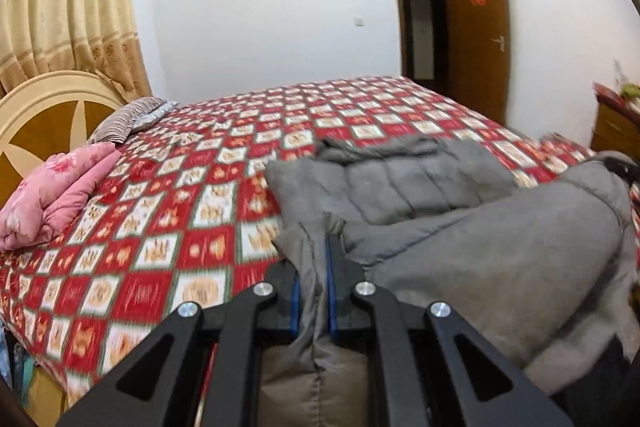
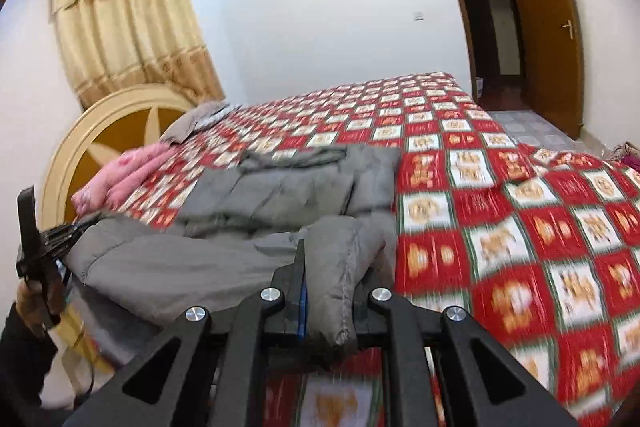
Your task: Fold large clothes
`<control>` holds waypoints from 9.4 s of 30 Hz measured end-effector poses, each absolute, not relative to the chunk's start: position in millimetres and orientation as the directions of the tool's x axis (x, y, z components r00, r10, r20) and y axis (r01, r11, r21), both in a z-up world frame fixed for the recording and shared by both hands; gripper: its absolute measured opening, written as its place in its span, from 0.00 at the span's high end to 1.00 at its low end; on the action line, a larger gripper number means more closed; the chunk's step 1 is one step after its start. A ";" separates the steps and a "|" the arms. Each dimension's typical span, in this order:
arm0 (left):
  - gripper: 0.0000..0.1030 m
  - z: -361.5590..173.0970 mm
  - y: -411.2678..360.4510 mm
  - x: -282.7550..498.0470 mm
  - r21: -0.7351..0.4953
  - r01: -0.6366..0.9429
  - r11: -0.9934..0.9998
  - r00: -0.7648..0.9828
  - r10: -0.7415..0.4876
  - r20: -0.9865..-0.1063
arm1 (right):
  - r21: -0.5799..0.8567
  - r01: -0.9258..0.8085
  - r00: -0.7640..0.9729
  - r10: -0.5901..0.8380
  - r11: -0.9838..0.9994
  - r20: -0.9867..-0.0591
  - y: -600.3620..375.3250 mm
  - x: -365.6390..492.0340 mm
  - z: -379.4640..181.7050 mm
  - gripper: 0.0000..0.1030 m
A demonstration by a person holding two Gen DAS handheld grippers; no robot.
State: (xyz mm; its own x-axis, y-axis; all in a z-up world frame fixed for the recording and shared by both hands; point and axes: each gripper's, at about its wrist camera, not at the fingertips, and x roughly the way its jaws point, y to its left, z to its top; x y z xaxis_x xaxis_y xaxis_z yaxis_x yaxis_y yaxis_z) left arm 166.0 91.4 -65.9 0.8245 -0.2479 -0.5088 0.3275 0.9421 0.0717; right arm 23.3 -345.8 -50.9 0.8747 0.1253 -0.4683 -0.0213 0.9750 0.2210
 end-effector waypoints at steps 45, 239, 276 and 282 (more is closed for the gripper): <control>0.00 -108.4 -31.2 387.8 0.199 -0.099 0.975 0.845 0.188 -0.501 | 0.355 0.211 0.878 -0.017 0.911 -0.479 -386.2 342.2 -64.0 0.12; 0.89 -142.9 -193.3 192.6 0.439 0.468 0.767 0.842 -0.235 -0.486 | 0.037 0.433 0.628 -0.272 0.900 -0.729 -414.1 151.8 -184.4 0.01; 0.03 -42.5 -118.7 216.2 0.288 0.137 0.948 0.956 -0.050 -0.289 | 0.058 0.434 0.645 -0.265 0.899 -0.717 -414.2 151.7 -178.3 0.01; 0.03 -69.7 -64.4 306.4 0.208 -0.017 0.978 0.893 0.108 -0.438 | 0.081 0.381 0.701 -0.230 0.921 -0.675 -396.3 172.5 -130.5 0.01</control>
